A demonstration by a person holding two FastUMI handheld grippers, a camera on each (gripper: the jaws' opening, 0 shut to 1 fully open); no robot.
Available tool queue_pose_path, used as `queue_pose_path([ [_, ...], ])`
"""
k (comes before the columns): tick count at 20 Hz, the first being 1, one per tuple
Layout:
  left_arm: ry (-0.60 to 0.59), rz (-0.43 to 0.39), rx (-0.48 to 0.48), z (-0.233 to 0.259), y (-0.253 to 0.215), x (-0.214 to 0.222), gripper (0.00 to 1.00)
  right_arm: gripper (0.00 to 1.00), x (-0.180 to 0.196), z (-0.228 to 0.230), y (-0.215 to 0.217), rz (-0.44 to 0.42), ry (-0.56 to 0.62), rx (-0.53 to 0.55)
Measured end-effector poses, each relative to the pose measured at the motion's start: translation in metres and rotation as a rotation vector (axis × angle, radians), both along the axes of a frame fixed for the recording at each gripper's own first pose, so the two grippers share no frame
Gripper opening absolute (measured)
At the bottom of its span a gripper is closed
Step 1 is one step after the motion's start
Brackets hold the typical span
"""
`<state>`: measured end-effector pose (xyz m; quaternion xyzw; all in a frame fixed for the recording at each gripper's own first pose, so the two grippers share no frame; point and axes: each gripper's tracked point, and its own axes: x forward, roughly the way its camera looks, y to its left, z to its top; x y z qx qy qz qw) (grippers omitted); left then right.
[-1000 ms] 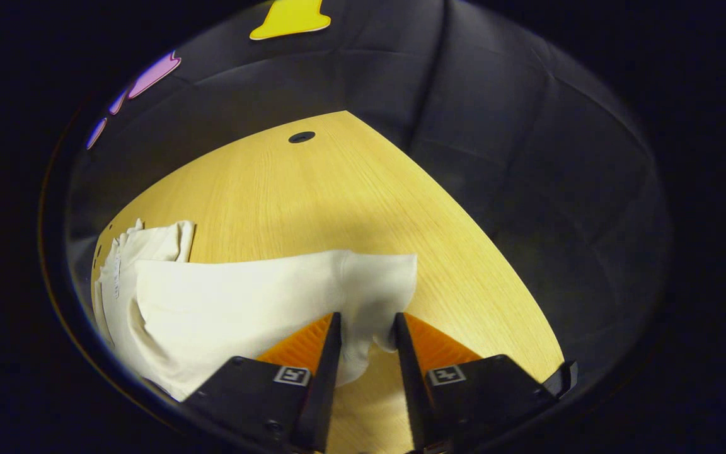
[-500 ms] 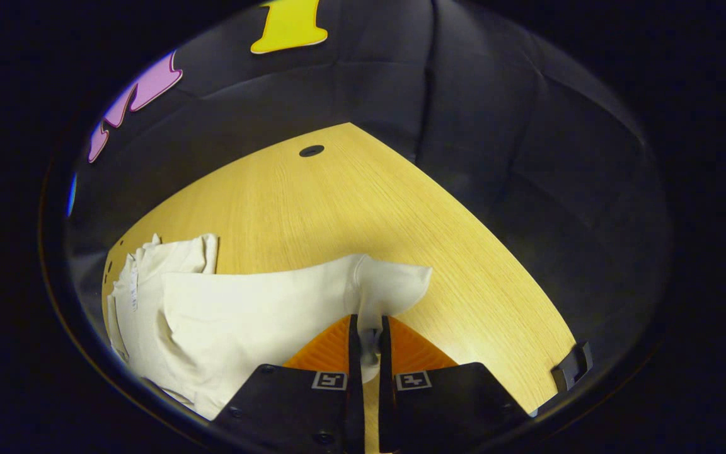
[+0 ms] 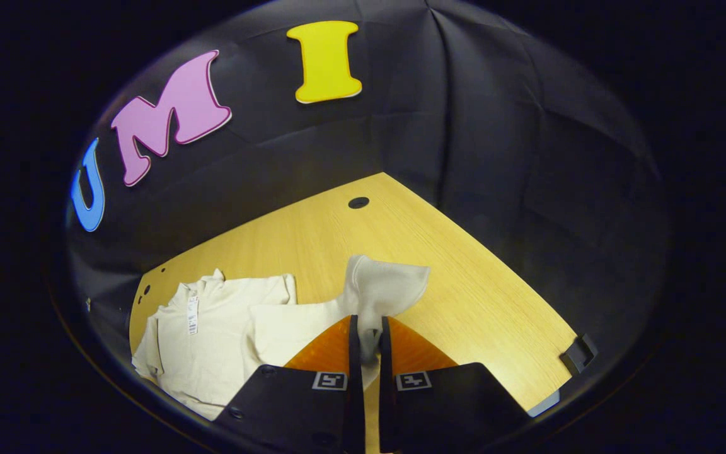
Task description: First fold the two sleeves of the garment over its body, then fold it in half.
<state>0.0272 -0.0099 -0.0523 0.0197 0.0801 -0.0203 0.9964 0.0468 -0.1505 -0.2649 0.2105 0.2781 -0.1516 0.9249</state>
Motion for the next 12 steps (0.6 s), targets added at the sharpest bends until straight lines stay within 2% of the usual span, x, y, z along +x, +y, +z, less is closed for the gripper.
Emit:
queue_pose_path([
  [8, -0.02, -0.005, -0.02, -0.006, 0.041, -0.005, 0.95, 0.13, 0.0, 0.05, 0.098, 0.114, -0.095, -0.003],
  [9, -0.021, 0.0, -0.023, -0.009, 0.048, -0.006, 0.95, 0.23, 0.002, 0.054, 0.108, 0.131, -0.101, -0.011],
  [10, -0.02, 0.006, -0.026, -0.01, 0.055, -0.007, 0.95, 0.03, 0.004, 0.06, 0.123, 0.152, -0.112, -0.011],
  [11, -0.017, 0.013, -0.028, -0.014, 0.062, -0.008, 0.95, 0.13, 0.008, 0.066, 0.138, 0.174, -0.124, -0.006],
  [12, -0.015, 0.022, -0.032, -0.016, 0.069, -0.009, 0.95, 0.13, 0.01, 0.072, 0.154, 0.199, -0.134, -0.003],
])
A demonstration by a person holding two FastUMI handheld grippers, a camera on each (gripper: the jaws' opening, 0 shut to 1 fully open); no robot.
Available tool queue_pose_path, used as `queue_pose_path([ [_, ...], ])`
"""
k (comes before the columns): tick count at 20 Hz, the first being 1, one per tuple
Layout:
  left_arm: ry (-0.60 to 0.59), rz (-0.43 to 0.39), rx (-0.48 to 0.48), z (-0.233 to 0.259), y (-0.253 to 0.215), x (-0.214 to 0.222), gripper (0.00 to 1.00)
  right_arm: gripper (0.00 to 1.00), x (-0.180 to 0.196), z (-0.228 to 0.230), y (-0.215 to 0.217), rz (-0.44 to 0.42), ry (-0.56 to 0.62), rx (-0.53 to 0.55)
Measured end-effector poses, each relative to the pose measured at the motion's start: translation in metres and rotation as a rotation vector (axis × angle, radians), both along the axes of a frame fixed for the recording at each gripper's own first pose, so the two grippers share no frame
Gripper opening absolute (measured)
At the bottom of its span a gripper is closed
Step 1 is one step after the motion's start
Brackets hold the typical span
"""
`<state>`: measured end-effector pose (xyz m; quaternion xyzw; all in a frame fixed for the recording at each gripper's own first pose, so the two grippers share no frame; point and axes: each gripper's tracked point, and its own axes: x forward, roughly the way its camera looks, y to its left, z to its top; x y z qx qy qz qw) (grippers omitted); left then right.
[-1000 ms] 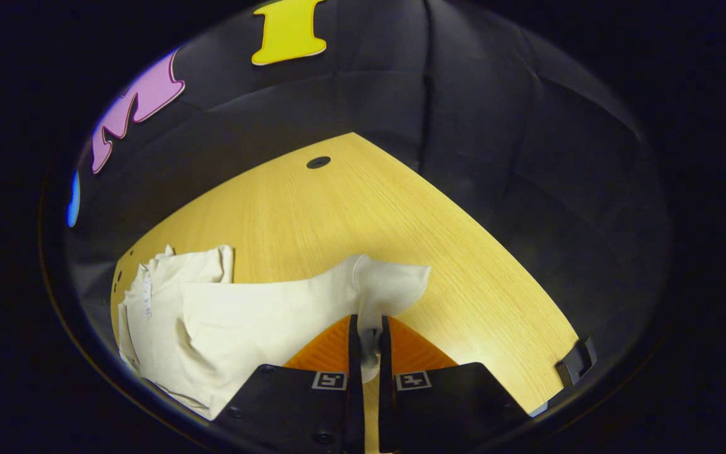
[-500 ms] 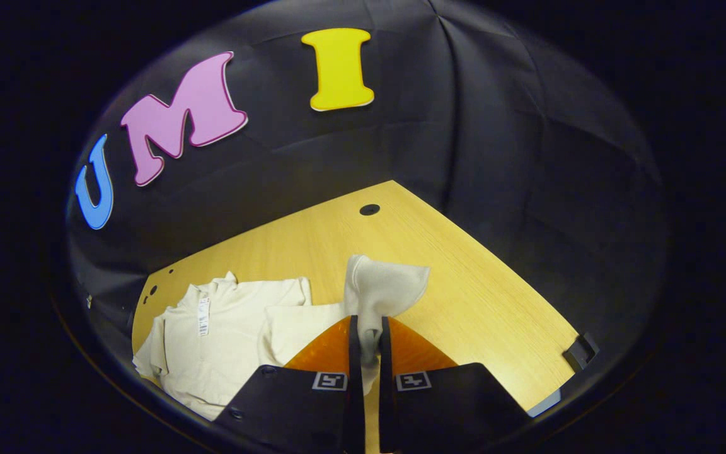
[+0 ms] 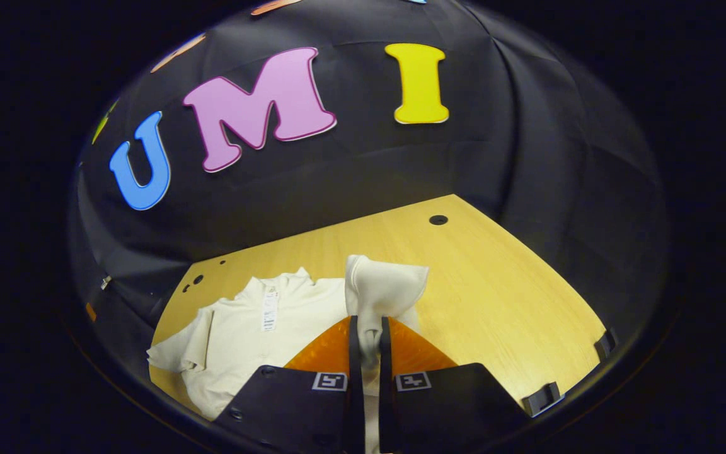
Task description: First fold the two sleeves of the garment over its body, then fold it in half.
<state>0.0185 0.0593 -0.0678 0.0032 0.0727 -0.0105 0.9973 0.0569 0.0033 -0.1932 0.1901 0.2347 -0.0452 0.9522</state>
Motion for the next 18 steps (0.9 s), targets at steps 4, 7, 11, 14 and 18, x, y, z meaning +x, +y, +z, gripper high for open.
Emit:
queue_pose_path([
  [4, 0.009, 0.04, -0.01, -0.009, 0.029, -0.005, 0.95, 0.13, 0.015, 0.019, 0.07, 0.109, -0.041, 0.021],
  [7, 0.016, 0.073, -0.005, -0.018, 0.05, -0.008, 0.95, 0.13, 0.026, 0.02, 0.12, 0.186, -0.048, 0.038],
  [11, 0.045, 0.126, -0.011, -0.037, 0.079, -0.01, 0.94, 0.13, 0.036, 0.003, 0.185, 0.284, -0.02, 0.056],
  [14, 0.075, 0.169, -0.012, -0.052, 0.101, -0.012, 0.95, 0.13, 0.042, -0.02, 0.224, 0.345, 0.021, 0.037],
  [18, 0.108, 0.212, -0.011, -0.072, 0.125, -0.016, 0.95, 0.13, 0.045, -0.059, 0.264, 0.413, 0.083, -0.003],
])
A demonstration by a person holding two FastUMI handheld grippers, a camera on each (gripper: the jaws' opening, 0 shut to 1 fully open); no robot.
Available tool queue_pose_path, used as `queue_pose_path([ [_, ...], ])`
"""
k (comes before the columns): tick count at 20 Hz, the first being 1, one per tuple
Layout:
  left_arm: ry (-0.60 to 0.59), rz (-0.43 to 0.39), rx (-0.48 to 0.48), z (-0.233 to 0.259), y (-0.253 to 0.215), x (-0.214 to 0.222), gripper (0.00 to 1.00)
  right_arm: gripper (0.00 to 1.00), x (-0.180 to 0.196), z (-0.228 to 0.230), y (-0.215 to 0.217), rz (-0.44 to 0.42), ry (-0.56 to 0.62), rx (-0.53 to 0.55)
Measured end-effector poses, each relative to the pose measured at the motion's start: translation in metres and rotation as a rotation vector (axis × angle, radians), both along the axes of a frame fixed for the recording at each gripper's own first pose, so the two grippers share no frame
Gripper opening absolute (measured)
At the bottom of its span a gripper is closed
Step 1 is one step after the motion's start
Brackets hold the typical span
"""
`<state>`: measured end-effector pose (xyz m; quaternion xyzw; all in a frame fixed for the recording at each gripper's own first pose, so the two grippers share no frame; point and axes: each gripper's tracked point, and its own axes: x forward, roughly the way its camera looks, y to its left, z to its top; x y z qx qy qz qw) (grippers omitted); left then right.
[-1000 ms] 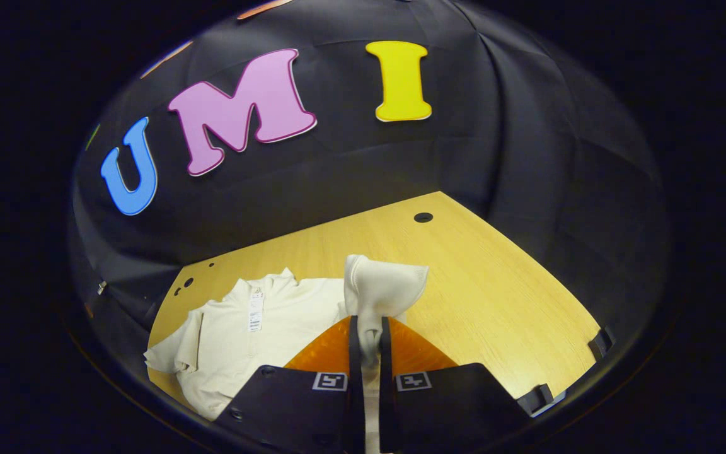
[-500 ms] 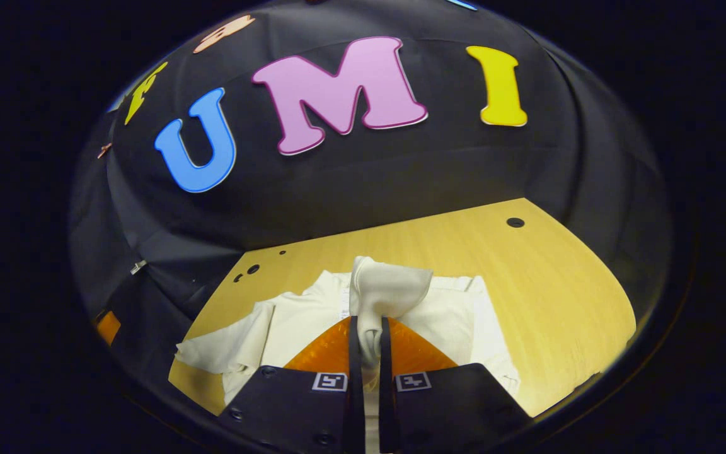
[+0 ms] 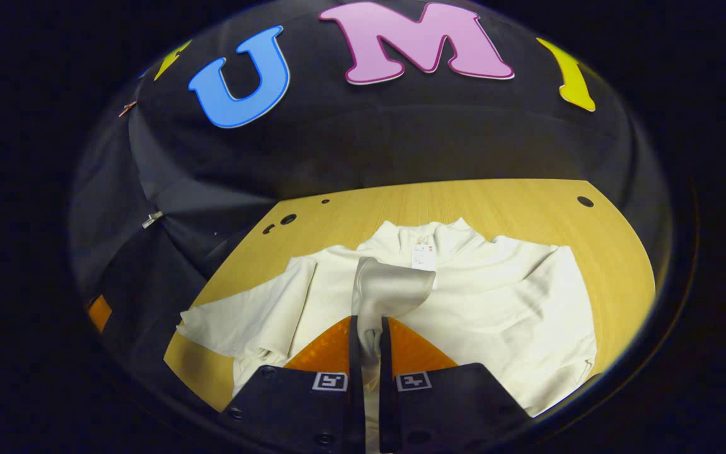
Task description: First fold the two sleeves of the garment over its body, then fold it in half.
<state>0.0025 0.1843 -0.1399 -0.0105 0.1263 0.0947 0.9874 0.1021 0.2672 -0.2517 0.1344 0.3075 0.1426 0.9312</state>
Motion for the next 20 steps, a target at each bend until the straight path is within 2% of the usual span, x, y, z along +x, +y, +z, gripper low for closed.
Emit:
queue_pose_path([
  [3, 0.024, 0.021, -0.013, -0.014, 0.012, -0.002, 0.95, 0.13, 0.0, -0.025, 0.017, 0.028, 0.04, -0.042],
  [10, 0.045, 0.029, -0.047, -0.037, 0.034, 0.009, 0.95, 0.14, 0.001, -0.06, 0.033, 0.019, 0.118, -0.095],
  [12, 0.054, 0.037, -0.05, -0.043, 0.04, 0.012, 0.95, 0.17, -0.003, -0.066, 0.037, 0.029, 0.145, -0.09],
  [15, 0.064, 0.049, -0.057, -0.051, 0.047, 0.015, 0.95, 0.3, -0.005, -0.07, 0.043, 0.05, 0.16, -0.081],
  [18, 0.069, 0.049, -0.054, -0.055, 0.05, 0.02, 0.95, 0.37, -0.007, -0.064, 0.045, 0.055, 0.155, -0.065],
  [19, 0.071, 0.048, -0.049, -0.056, 0.05, 0.021, 0.95, 0.27, -0.007, -0.062, 0.045, 0.059, 0.153, -0.059],
  [20, 0.071, 0.045, -0.044, -0.056, 0.05, 0.023, 0.95, 0.45, -0.009, -0.059, 0.045, 0.064, 0.149, -0.057],
])
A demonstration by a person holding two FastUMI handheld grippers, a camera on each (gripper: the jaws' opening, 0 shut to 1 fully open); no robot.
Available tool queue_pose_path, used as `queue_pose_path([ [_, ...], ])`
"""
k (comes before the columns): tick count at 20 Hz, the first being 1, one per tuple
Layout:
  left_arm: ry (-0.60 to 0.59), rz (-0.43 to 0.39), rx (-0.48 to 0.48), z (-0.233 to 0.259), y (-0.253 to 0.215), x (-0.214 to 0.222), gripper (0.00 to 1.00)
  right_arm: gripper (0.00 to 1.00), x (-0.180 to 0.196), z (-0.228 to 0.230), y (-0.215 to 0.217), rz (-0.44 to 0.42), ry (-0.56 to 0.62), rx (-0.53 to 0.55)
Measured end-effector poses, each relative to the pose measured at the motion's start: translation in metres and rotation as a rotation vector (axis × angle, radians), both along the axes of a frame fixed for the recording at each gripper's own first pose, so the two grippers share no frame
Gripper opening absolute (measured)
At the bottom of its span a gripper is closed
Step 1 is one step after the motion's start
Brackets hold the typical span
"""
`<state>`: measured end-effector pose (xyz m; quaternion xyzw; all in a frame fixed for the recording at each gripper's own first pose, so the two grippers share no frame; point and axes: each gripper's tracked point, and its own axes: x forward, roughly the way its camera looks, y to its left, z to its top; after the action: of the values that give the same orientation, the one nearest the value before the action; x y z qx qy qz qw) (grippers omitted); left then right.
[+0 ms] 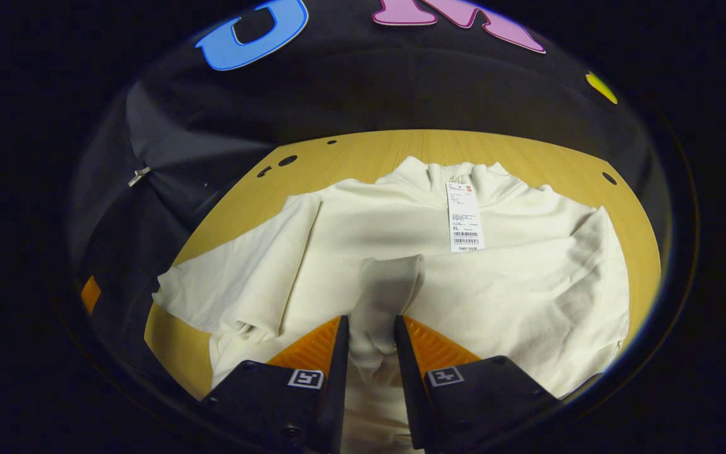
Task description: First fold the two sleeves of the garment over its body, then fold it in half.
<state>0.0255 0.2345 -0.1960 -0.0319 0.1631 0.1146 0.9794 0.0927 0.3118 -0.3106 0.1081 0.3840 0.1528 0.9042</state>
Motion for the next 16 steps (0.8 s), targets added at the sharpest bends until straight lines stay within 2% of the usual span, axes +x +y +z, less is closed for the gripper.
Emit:
queue_pose_path([
  [1, 0.0, -0.005, 0.005, -0.001, -0.001, 0.002, 0.95, 0.31, -0.001, 0.003, -0.001, 0.004, -0.006, 0.002],
  [2, -0.002, -0.011, 0.01, 0.0, 0.0, 0.006, 0.95, 0.46, -0.003, 0.006, 0.0, 0.011, -0.011, 0.008],
  [3, -0.009, -0.017, 0.013, -0.001, 0.001, 0.01, 0.95, 0.47, -0.004, 0.011, 0.0, 0.017, -0.02, 0.02],
  [4, -0.011, -0.03, 0.01, -0.001, 0.001, 0.014, 0.95, 0.34, -0.006, 0.017, 0.001, 0.026, -0.027, 0.034],
  [5, -0.006, -0.039, 0.008, -0.005, 0.0, 0.017, 0.92, 0.52, -0.009, 0.023, 0.0, 0.033, -0.033, 0.048],
  [7, 0.013, -0.035, 0.014, -0.016, 0.01, 0.027, 0.95, 0.54, -0.013, 0.042, -0.005, 0.039, -0.059, 0.078],
  [9, 0.027, -0.028, 0.011, -0.026, 0.019, 0.036, 0.95, 0.63, -0.015, 0.061, -0.021, 0.029, -0.106, 0.064],
  [12, 0.065, -0.003, 0.018, -0.043, 0.036, 0.051, 0.95, 0.64, -0.023, 0.086, -0.041, 0.049, -0.163, 0.041],
  [13, 0.082, 0.003, 0.019, -0.05, 0.04, 0.054, 0.92, 0.64, -0.028, 0.093, -0.049, 0.057, -0.175, 0.035],
  [15, 0.137, 0.03, 0.012, -0.069, 0.052, 0.064, 0.92, 0.64, -0.038, 0.102, -0.067, 0.07, -0.2, 0.009],
  [16, 0.182, 0.049, 0.001, -0.082, 0.058, 0.067, 0.95, 0.64, -0.045, 0.106, -0.076, 0.077, -0.209, -0.003],
])
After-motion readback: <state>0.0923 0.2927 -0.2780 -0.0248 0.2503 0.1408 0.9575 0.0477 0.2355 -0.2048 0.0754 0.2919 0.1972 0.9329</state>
